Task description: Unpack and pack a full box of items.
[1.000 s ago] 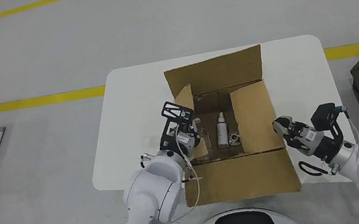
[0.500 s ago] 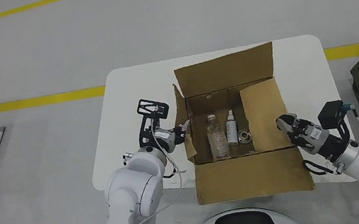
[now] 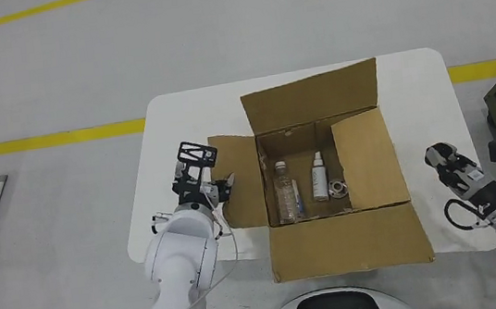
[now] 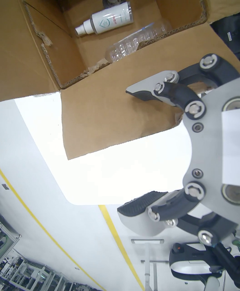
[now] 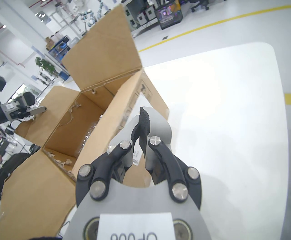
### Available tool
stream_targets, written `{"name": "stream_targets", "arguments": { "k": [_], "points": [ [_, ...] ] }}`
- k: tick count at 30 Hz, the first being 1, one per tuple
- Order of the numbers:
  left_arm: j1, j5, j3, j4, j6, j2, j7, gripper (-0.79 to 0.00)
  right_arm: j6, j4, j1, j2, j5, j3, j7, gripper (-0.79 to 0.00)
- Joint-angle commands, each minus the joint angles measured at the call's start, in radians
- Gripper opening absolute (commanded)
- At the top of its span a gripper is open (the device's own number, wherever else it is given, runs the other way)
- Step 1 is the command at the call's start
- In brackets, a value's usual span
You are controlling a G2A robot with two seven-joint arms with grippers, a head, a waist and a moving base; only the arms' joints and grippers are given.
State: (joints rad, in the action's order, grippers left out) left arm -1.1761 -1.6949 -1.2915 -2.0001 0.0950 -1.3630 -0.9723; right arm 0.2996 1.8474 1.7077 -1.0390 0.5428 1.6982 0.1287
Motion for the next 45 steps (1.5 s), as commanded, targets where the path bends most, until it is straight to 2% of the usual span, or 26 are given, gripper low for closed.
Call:
{"name": "stream_targets", "arguments": {
  "k": [1, 6, 12, 23, 26, 30, 40, 43, 45],
  "points": [
    [-0.003, 0.002, -0.001, 0.018, -0.011, -0.001, 0.010, 0.000, -0.007, -0.018, -0.009, -0.003, 0.004, -0.025, 0.007, -0.785],
    [-0.008, -0.011, -0.007, 0.050, -0.011, -0.001, 0.025, 0.000, 0.002, -0.061, -0.048, -0.011, 0.025, -0.105, 0.015, -0.785],
    [0.000, -0.005, -0.030, 0.025, -0.034, -0.002, 0.028, 0.000, 0.018, -0.084, -0.105, -0.019, 0.060, -0.180, 0.040, -0.785],
    [0.013, 0.068, -0.067, -0.158, -0.024, -0.003, 0.058, 0.000, 0.044, -0.074, -0.144, -0.031, 0.114, -0.280, 0.064, -0.785],
    [0.020, 0.126, -0.041, -0.211, -0.022, -0.007, 0.053, 0.000, 0.043, -0.078, -0.146, -0.033, 0.123, -0.285, 0.067, -0.785],
    [0.029, 0.337, 0.029, -0.240, -0.003, -0.017, 0.034, 0.000, 0.038, -0.085, -0.132, -0.031, 0.110, -0.247, 0.058, -0.785],
    [0.085, 0.807, 0.162, -0.064, -0.063, -0.044, -0.014, 0.000, 0.037, -0.061, -0.072, -0.026, 0.087, -0.170, 0.053, -0.785],
    [0.087, 0.852, 0.184, -0.001, -0.078, -0.046, -0.019, 0.000, 0.039, -0.059, -0.062, -0.027, 0.084, -0.164, 0.051, -0.785],
    [0.100, 0.776, 0.186, 0.029, -0.082, -0.042, -0.026, 0.000, 0.041, -0.056, -0.057, -0.027, 0.083, -0.163, 0.051, -0.785]
  ]
}}
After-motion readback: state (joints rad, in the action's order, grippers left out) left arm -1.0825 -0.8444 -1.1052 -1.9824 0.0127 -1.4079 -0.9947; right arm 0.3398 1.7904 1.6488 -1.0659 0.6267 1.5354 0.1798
